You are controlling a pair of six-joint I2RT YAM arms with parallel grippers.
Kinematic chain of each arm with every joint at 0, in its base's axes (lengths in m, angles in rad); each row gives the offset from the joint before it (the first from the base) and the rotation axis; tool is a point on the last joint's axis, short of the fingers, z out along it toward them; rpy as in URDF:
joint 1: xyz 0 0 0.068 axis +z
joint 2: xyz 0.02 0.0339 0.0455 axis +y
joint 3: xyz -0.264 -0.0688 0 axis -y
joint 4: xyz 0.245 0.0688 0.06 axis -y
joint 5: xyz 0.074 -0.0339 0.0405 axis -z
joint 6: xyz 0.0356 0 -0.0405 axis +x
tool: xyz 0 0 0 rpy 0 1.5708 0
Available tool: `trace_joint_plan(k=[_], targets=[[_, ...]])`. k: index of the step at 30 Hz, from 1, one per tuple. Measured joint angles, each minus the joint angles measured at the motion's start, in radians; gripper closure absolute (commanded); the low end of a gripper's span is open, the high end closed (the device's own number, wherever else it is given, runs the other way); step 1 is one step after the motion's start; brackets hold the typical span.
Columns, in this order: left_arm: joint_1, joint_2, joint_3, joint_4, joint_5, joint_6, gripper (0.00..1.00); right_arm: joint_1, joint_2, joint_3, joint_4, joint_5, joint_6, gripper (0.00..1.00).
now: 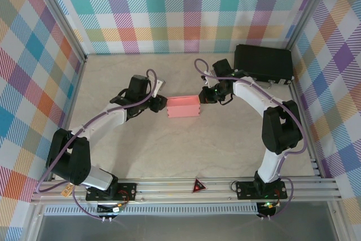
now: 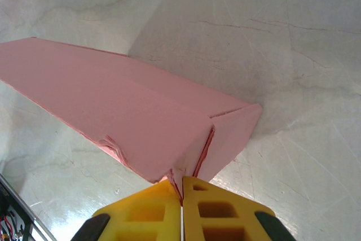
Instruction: Fold the paper box
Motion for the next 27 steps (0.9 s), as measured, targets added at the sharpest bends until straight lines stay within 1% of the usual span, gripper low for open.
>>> trace_joint_plan(k=[7, 9, 16, 23, 27], targets=[[0.000, 0.024, 0.000, -0.020, 0.006, 0.003, 0.61, 0.000, 0.000, 0.003, -0.006, 0.000, 0.000, 0.91], [0.000, 0.035, 0.004, -0.024, 0.012, 0.004, 0.63, 0.000, 0.000, 0.003, -0.008, 0.000, 0.000, 0.91], [0.000, 0.084, 0.047, -0.049, 0.051, 0.003, 0.74, 0.000, 0.000, 0.004, -0.010, 0.000, 0.000, 0.91], [0.000, 0.086, 0.073, -0.073, 0.084, -0.001, 0.83, 0.000, 0.000, 0.004, -0.011, 0.000, 0.000, 0.91], [0.000, 0.086, 0.073, -0.087, 0.090, -0.001, 0.84, 0.000, 0.000, 0.005, -0.011, 0.000, 0.000, 0.91]])
